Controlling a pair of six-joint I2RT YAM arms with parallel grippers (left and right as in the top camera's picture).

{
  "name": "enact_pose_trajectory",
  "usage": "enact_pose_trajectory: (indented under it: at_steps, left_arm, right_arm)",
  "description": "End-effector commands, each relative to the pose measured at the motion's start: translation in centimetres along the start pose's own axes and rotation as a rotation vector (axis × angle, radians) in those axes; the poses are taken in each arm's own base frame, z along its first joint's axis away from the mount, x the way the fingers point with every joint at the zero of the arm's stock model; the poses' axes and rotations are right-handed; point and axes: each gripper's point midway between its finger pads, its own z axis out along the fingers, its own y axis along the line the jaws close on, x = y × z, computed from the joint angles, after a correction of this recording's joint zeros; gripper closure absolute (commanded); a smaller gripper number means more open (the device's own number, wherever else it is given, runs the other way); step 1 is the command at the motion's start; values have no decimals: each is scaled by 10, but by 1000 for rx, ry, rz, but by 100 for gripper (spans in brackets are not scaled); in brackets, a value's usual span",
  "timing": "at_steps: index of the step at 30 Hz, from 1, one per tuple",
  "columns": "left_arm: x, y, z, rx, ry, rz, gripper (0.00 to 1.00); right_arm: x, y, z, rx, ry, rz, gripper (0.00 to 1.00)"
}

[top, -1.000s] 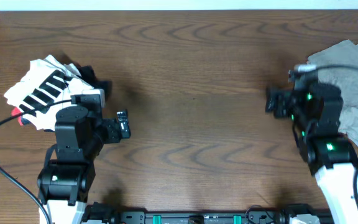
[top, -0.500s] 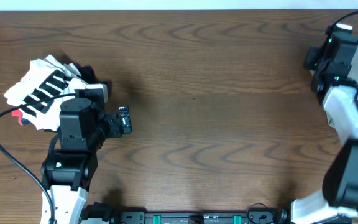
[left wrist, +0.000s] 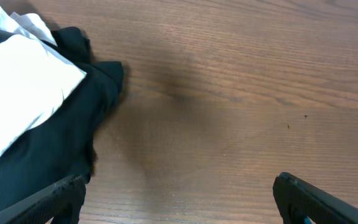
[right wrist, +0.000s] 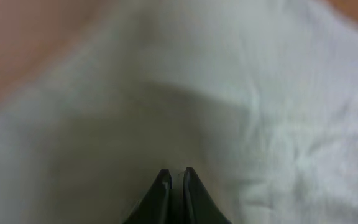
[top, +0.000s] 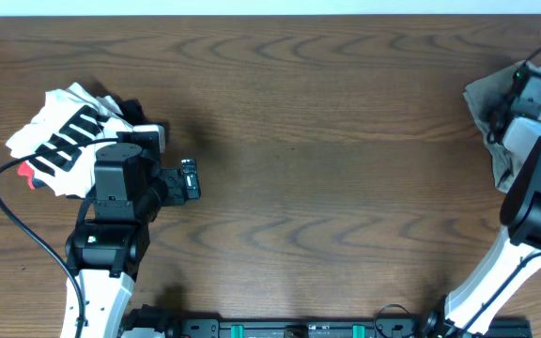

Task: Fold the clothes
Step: 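Reach the right gripper to the khaki shorts and grasp an edge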

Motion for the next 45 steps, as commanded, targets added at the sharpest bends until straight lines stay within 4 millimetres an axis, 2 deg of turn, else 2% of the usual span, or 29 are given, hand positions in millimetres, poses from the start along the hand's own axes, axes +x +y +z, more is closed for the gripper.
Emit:
enact_pose_trajectory:
  at_steps: [1, 4, 8, 14, 16, 18, 24, 30, 34, 36, 38, 39, 41, 42, 43, 44, 45]
  left_arm:
    - [-10, 0, -3, -6, -26, -5, 2]
    - [-10, 0, -3, -6, -29, -5, 2]
    - [-12, -1, -3, -5, -35, -4, 2]
    - [-13, -1, -3, -4, -39, -4, 2]
    - [-13, -1, -3, -4, -39, -4, 2]
    - [-13, -1, -3, -4, -41, -4, 2]
    - [-16, -1, -4, -2, -52, -3, 2]
    - [-16, -1, -4, -2, -53, -3, 2]
    - [-16, -1, -4, -2, -53, -3, 2]
    - [-16, -1, -4, -2, -53, -3, 2]
    - [-16, -1, -4, -2, -53, -3, 2]
    - [-16, -1, -4, -2, -53, -3, 2]
    - [-16, -1, -4, -2, -53, -3, 2]
    - [-16, -1, -3, -2, -53, -4, 2]
    - [-17, -3, -3, 5, -53, -3, 2]
    - [-17, -5, -2, 21, -51, -3, 2]
    - [-16, -9, -1, 42, -45, -3, 2]
  right_arm:
    - [11, -6, 12, 11, 35, 11, 93]
    - [19, 15, 12, -78, 59, -36, 94]
    - [28, 68, 1, -287, 85, -106, 94]
    - [73, 152, -33, -471, 213, -230, 95]
    - [87, 178, -46, -517, 244, -277, 92]
    - [107, 207, -64, -562, 283, -347, 88]
    - [177, 272, -123, -663, 421, -547, 89]
    - [246, 305, -191, -726, 564, -751, 87]
    - [267, 320, -237, -765, 578, -853, 85]
    - [265, 329, -265, -797, 543, -897, 83]
    - [252, 336, -290, -820, 478, -912, 82]
    - [241, 338, -301, -815, 438, -897, 81]
    - [205, 335, -323, -789, 335, -838, 78]
    - [187, 331, -332, -775, 286, -807, 68]
    - [161, 323, -344, -749, 218, -761, 34]
    - [141, 315, -351, -728, 169, -726, 17]
    - [119, 303, -360, -703, 116, -683, 15]
